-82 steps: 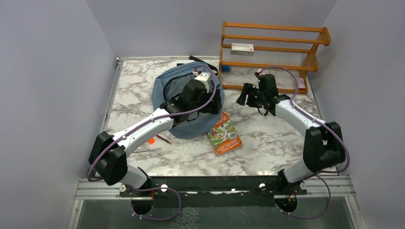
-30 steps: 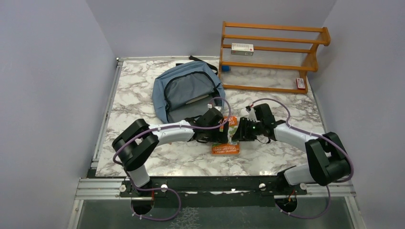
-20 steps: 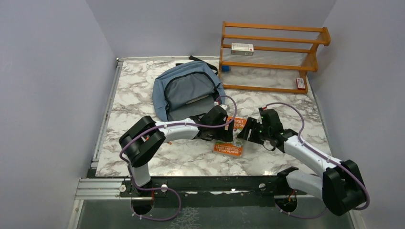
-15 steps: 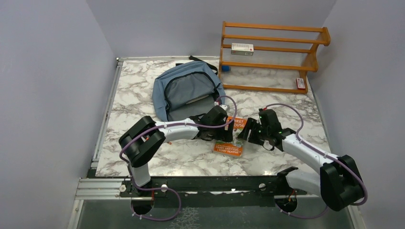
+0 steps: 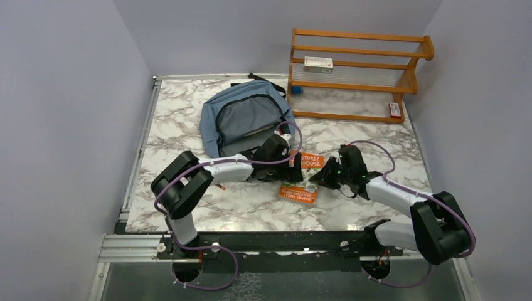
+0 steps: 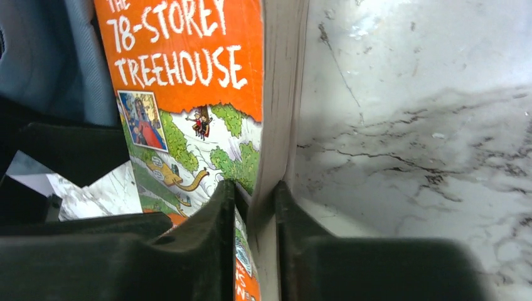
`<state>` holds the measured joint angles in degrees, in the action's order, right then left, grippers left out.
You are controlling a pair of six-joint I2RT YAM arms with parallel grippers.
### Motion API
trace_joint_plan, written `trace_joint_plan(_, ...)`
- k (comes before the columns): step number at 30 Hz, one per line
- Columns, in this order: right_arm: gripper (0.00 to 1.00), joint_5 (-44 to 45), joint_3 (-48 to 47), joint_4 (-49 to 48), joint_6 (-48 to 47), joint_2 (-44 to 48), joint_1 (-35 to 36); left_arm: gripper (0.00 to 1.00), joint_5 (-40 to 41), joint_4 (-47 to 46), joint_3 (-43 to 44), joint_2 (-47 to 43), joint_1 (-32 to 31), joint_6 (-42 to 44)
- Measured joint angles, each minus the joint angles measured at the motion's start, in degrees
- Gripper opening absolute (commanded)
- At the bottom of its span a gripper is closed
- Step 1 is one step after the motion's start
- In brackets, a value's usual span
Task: Pack the student bag
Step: Pick up the book from the center of the board.
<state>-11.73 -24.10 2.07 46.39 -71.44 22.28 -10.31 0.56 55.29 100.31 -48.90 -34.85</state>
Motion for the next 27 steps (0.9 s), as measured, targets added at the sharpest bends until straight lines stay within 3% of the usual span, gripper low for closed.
trace_joint_plan(2, 0.01, -0.3, 0.9, -2.3, 1.7, -0.5, 0.0, 0.92, -1.0, -0.4, -0.4, -0.2, 0.9, 0.0)
trace_joint_plan(13, 0.00, -0.5, 5.0, -9.2, 8.4, 0.2, 0.1, 0.93, -8.7, -4.2, -4.5, -2.0, 7.0, -0.6)
trace_joint_plan(20, 0.00, 0.9, 5.2, -7.8, 9.8, 2.0, 0.2, 0.82, -13.6, -9.4, -7.8, -2.3, 7.9, -1.4)
trace_joint_plan(27, 0.00, 1.1, 5.8, -7.4, 10.1, 2.9, 0.2, 0.79, -19.6, -14.4, -9.2, -0.7, 7.3, -3.1)
